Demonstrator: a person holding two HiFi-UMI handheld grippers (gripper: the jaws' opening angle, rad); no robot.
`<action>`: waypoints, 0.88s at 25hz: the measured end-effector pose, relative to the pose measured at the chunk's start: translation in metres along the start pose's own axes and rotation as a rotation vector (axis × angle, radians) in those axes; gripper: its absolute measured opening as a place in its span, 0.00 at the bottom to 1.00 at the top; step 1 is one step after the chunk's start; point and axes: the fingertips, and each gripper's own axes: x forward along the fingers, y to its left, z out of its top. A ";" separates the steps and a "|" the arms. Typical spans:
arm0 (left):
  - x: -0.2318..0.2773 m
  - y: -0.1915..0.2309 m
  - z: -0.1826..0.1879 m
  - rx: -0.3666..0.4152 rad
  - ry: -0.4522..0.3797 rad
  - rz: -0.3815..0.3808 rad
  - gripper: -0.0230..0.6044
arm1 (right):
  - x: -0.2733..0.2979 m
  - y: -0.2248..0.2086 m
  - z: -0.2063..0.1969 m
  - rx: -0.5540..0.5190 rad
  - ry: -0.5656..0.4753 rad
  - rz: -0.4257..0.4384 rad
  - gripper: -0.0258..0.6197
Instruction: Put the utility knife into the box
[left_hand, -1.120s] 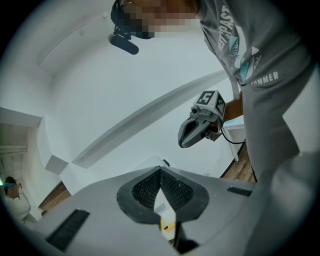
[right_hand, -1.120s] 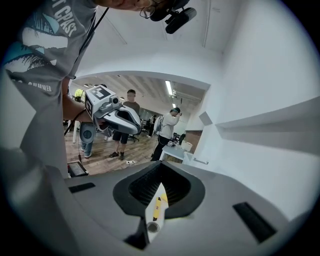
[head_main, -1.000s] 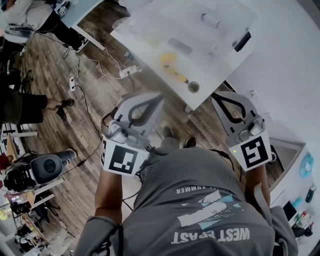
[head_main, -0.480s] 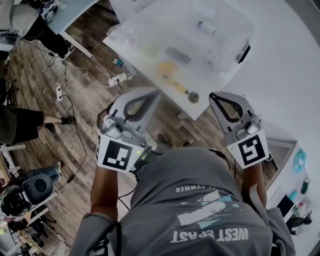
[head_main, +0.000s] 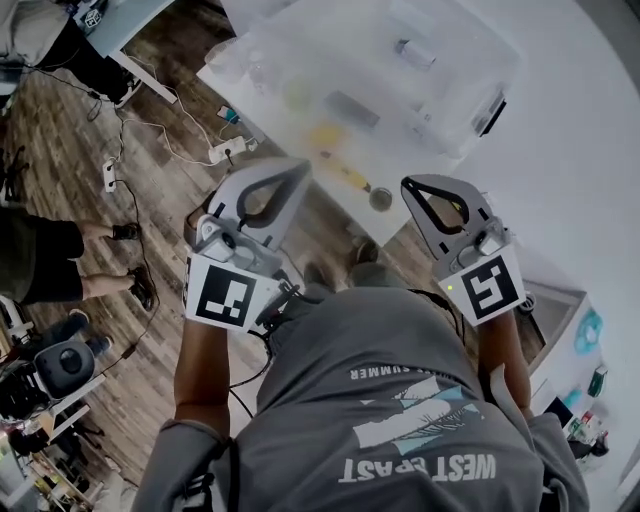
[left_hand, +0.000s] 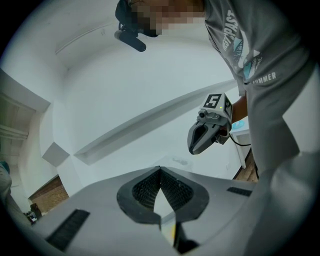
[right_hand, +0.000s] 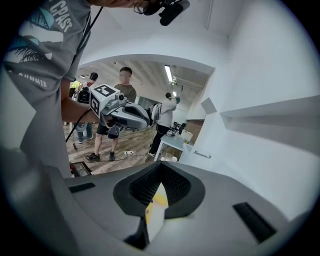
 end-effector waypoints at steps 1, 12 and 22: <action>0.005 -0.001 0.000 -0.007 0.015 0.003 0.05 | 0.002 -0.002 -0.005 -0.005 0.004 0.022 0.05; 0.069 0.002 0.002 -0.006 0.131 0.062 0.05 | 0.038 -0.029 -0.045 0.056 -0.065 0.197 0.05; 0.078 0.011 -0.019 -0.011 0.198 0.075 0.05 | 0.073 -0.017 -0.069 0.111 -0.039 0.286 0.05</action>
